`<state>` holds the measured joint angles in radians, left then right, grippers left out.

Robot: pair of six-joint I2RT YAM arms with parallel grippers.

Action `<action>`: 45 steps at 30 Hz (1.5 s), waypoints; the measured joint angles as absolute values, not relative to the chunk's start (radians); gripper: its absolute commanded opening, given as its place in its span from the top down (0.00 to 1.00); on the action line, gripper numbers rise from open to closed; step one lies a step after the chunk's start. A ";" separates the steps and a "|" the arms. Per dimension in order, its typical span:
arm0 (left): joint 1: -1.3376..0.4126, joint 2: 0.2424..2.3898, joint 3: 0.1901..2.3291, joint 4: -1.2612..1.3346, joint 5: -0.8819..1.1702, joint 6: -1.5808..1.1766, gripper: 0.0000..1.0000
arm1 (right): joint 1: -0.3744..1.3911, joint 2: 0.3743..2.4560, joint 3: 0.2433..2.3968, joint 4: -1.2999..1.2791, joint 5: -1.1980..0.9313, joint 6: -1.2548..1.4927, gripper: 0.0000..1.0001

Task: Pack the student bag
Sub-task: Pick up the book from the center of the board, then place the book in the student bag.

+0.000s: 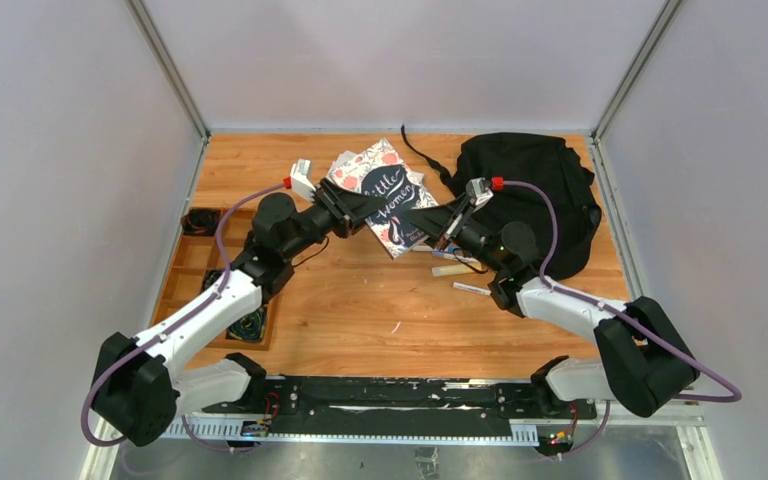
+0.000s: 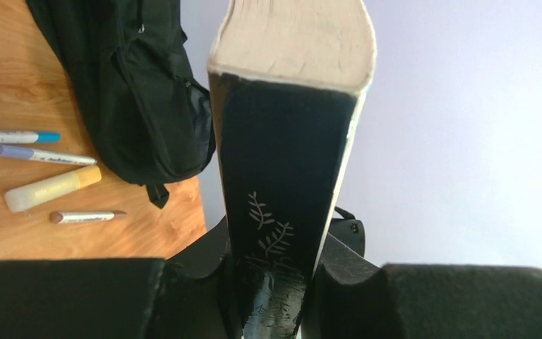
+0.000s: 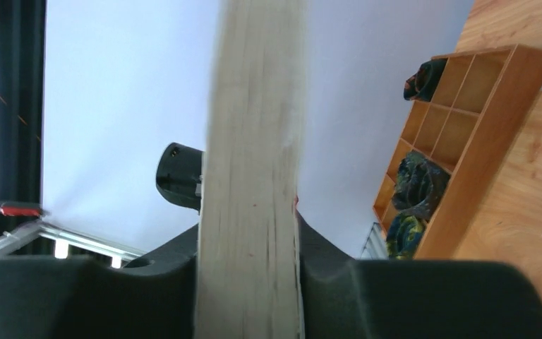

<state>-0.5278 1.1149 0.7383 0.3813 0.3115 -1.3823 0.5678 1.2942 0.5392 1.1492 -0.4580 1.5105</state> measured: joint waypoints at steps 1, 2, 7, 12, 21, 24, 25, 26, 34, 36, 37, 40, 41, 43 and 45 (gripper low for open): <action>-0.530 1.117 0.738 0.389 0.310 -1.385 1.00 | 0.568 1.296 0.539 1.149 -0.453 1.509 0.93; -0.532 1.119 0.738 0.397 0.307 -1.385 1.00 | 0.568 1.296 0.539 1.147 -0.450 1.518 0.99; -0.541 1.122 0.738 0.409 0.292 -1.388 0.82 | 0.568 1.276 0.539 1.120 -0.443 1.525 1.00; -0.559 1.145 0.741 0.432 0.290 -1.378 0.13 | 0.551 1.158 0.524 0.965 -0.434 1.480 1.00; -0.599 1.288 0.987 0.225 0.284 -1.063 0.00 | 0.317 0.675 0.883 -0.268 -0.120 0.937 1.00; -0.668 1.398 1.201 0.067 0.250 -0.861 0.00 | 0.191 0.647 1.009 -0.527 0.004 0.787 1.00; -0.698 1.444 1.288 -0.003 0.230 -0.782 0.00 | 0.160 0.645 1.026 -0.587 0.040 0.752 1.00; -0.728 1.494 1.370 -0.058 0.210 -0.702 0.00 | 0.132 0.645 1.039 -0.655 0.080 0.715 1.00; -0.921 1.834 1.781 -0.397 0.073 -0.137 0.00 | 0.066 0.670 1.138 -1.082 0.285 0.540 1.00; -0.949 1.890 1.818 -0.437 0.054 -0.031 0.01 | 0.065 0.663 1.172 -1.137 0.317 0.527 1.00; -0.962 1.920 1.838 -0.458 0.050 0.020 0.02 | 0.065 0.657 1.190 -1.164 0.334 0.523 1.00; -0.991 1.995 1.897 -0.502 0.057 0.137 0.05 | 0.065 0.637 1.245 -1.238 0.379 0.514 1.00; -1.000 2.019 1.923 -0.517 0.067 0.166 0.06 | 0.065 0.632 1.272 -1.264 0.397 0.510 1.00; -1.019 2.059 1.975 -0.538 0.088 0.207 0.07 | 0.065 0.628 1.319 -1.299 0.426 0.503 1.00; -1.036 2.111 2.058 -0.557 0.113 0.245 0.08 | 0.065 0.627 1.375 -1.327 0.463 0.495 1.00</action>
